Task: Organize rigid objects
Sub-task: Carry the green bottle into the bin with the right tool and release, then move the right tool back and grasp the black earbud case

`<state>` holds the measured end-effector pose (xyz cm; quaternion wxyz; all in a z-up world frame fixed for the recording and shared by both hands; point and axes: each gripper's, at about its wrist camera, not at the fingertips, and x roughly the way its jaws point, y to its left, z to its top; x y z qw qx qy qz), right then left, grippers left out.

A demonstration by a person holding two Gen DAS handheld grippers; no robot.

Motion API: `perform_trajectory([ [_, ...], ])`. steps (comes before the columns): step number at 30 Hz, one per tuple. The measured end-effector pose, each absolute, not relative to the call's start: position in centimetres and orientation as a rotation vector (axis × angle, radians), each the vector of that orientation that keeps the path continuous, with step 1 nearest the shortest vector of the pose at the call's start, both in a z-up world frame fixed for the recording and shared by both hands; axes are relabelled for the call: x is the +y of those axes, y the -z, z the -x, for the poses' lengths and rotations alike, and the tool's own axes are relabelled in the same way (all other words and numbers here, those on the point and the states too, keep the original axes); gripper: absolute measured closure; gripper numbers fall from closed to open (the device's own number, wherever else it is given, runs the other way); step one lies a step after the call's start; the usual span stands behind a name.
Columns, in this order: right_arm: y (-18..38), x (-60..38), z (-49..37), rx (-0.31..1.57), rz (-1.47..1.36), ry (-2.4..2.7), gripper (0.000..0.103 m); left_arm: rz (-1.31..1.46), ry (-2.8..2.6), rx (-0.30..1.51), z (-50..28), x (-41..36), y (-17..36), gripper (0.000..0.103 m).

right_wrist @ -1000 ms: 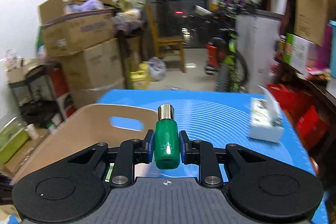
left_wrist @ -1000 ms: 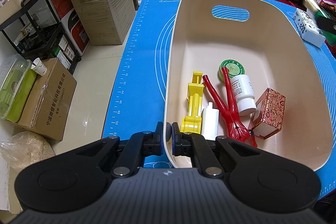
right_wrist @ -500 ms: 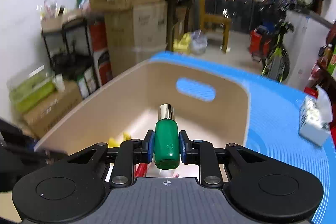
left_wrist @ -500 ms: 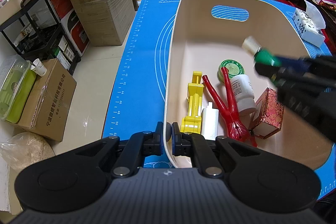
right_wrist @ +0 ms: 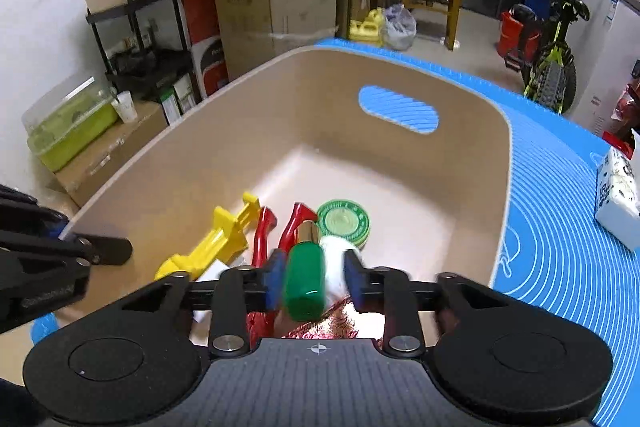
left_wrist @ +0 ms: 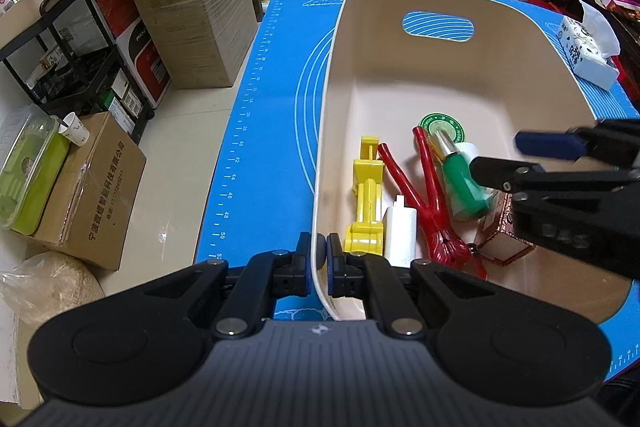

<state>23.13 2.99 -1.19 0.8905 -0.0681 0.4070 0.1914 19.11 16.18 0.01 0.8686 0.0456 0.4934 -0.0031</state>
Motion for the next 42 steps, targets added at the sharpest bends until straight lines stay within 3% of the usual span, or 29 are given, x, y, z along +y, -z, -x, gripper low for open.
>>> perform_trajectory([
  [15,-4.3,-6.8,-23.0,0.675,0.022,-0.331,0.028,-0.096,0.006,1.032,-19.0,16.1,0.2,0.094],
  [28,1.4,-14.4,-23.4,0.797,0.039,-0.128,0.027,-0.101,0.004,1.032,-18.9,16.0,0.3,0.094],
  [42,8.0,-15.0,-24.9,0.881,-0.009,-0.057,0.027,-0.101,0.003,1.032,-18.9,16.0,0.3,0.094],
])
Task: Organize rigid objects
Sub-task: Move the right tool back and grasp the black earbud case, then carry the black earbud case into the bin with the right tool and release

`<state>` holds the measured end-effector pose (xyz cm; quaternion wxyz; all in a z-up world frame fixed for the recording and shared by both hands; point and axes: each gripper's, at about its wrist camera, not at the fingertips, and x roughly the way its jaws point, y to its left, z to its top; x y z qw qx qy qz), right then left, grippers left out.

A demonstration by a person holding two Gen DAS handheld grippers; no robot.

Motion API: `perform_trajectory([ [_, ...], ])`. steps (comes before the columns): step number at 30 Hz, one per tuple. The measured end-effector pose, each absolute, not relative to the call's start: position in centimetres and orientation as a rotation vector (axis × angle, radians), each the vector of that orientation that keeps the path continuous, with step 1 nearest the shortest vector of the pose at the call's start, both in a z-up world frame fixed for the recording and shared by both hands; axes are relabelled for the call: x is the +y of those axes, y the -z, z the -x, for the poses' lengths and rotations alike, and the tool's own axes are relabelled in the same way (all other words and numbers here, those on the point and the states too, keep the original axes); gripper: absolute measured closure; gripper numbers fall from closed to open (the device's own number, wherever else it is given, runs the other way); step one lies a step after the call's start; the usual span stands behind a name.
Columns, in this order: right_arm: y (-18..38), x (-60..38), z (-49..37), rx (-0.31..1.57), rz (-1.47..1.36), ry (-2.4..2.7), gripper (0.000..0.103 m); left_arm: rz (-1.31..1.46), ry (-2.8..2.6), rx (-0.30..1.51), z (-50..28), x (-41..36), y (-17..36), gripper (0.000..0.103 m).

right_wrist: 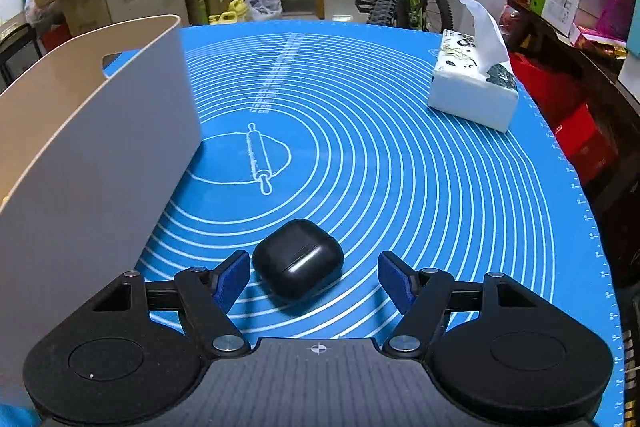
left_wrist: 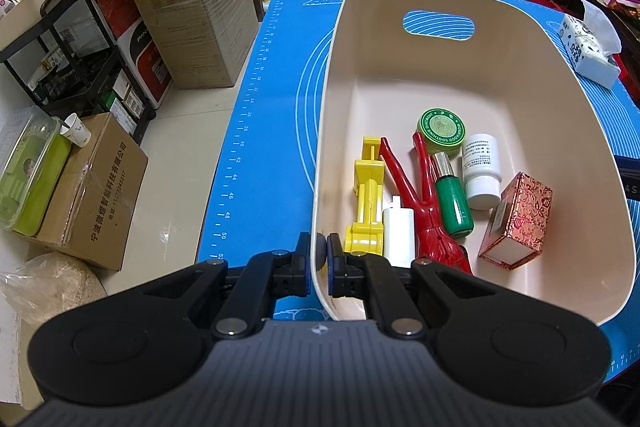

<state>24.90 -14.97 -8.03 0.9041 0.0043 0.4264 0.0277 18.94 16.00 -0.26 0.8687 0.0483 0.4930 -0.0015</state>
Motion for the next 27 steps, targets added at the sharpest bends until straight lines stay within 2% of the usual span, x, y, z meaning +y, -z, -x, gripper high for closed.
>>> perform_trajectory([
  [6,9.0,-14.6,-25.6,0.882,-0.032,-0.052,0.029,-0.102,0.003,1.032,-19.0,16.0,0.3,0.094],
  [10,9.4,-13.5,-25.5,0.861,0.013,-0.054,0.045,-0.102,0.004,1.031,-19.0,16.0,0.3,0.094],
  [27,8.5,-11.9,-23.5,0.781,0.093,-0.078,0.045,-0.104,0.004,1.031,-19.0,16.0,0.2,0.094],
])
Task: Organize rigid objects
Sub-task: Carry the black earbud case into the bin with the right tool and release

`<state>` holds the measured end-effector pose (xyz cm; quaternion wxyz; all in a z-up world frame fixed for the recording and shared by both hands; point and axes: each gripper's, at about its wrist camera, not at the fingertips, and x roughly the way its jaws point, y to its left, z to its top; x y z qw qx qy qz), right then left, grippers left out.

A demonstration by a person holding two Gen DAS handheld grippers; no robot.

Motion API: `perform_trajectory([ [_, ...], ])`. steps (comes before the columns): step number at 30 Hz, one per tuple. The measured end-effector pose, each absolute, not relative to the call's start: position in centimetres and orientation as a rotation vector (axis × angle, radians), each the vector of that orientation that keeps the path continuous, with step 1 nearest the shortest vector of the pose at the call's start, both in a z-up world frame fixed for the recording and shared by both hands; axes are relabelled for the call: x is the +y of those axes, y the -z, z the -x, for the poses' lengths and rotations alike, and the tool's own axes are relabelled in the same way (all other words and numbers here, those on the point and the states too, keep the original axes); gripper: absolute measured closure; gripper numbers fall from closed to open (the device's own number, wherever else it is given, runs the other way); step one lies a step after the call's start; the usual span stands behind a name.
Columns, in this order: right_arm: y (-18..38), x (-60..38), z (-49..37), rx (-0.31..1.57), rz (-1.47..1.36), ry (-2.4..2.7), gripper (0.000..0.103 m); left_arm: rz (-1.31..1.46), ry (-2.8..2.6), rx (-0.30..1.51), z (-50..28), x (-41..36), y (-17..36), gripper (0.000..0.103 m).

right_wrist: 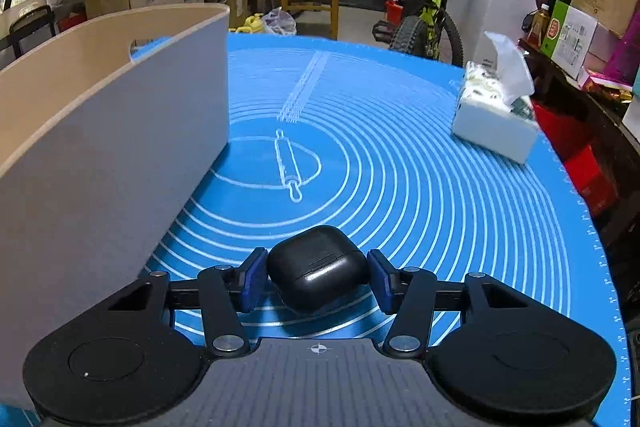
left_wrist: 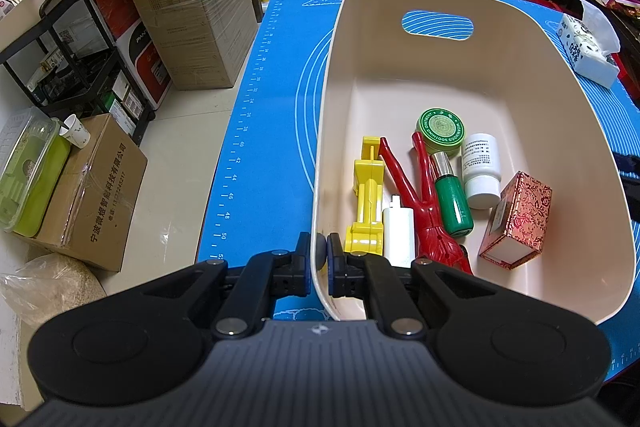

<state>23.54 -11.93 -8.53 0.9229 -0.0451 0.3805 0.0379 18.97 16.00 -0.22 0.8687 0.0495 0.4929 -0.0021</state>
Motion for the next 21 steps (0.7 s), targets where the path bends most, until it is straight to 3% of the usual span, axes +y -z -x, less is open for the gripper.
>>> perform_trajectory([
  [21,-3.2,-7.3,-22.2,0.577,0.055,-0.162,0.045,-0.104,0.004,1.031,-19.0,16.0,0.2,0.094],
])
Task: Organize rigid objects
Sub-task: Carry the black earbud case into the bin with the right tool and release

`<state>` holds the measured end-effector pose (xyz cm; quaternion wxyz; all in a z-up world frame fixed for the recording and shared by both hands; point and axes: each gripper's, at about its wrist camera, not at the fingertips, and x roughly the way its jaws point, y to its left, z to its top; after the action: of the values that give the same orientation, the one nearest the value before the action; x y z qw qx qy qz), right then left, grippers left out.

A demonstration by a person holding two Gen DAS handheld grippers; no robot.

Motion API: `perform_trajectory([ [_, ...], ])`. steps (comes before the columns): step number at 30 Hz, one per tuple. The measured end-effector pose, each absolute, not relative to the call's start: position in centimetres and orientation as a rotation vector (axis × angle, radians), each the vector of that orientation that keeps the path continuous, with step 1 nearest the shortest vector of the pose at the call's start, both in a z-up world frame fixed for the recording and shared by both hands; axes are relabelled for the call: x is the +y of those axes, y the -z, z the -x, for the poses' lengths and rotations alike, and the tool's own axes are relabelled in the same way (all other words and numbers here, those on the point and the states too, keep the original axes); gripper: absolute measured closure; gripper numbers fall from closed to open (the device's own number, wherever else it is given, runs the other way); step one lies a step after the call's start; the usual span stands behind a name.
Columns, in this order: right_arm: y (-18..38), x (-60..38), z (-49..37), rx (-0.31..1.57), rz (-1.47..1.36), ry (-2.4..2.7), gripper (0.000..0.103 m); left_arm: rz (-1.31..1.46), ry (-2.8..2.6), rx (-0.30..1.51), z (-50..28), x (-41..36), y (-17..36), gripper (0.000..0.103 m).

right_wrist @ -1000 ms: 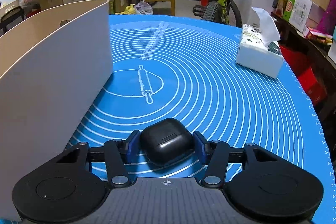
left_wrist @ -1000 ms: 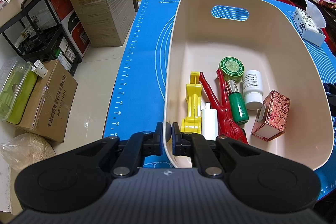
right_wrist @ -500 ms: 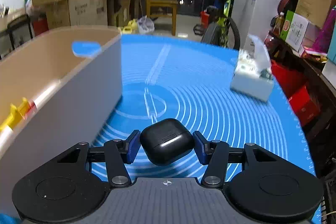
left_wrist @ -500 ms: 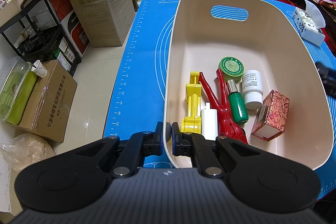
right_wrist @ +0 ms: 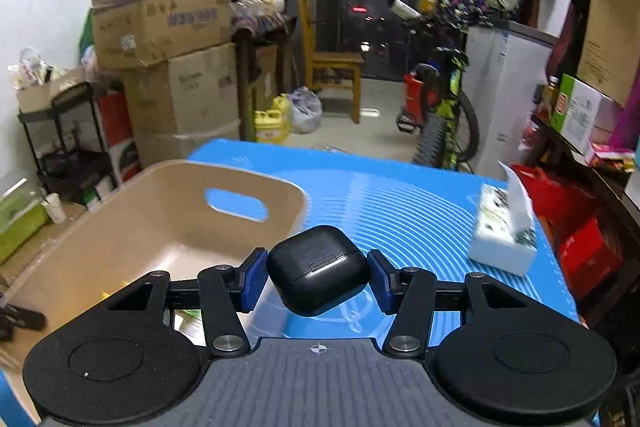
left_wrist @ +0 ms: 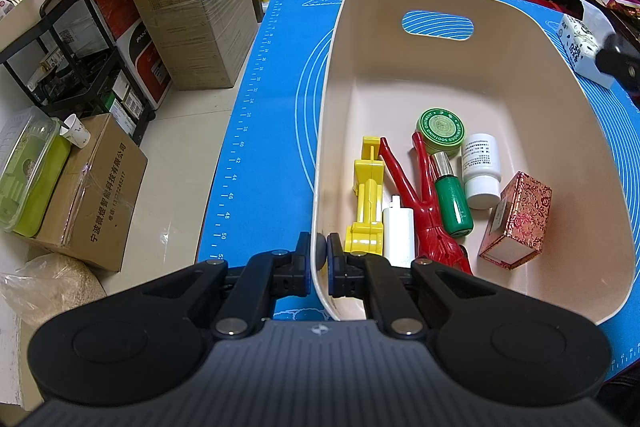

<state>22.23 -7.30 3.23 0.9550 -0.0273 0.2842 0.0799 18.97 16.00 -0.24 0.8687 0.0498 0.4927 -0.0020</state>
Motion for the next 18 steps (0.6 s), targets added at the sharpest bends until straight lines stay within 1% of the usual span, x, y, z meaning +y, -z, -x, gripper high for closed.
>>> perform_trajectory([
  [10,-4.6,-1.3,-22.5,0.576,0.079,-0.269,0.045,-0.104,0.004,1.031,-19.0,16.0,0.2,0.094],
  [18,-1.9,2.4,-22.8,0.726,0.130,-0.320,0.045,-0.105,0.004,1.031,-19.0,16.0,0.2,0.094],
])
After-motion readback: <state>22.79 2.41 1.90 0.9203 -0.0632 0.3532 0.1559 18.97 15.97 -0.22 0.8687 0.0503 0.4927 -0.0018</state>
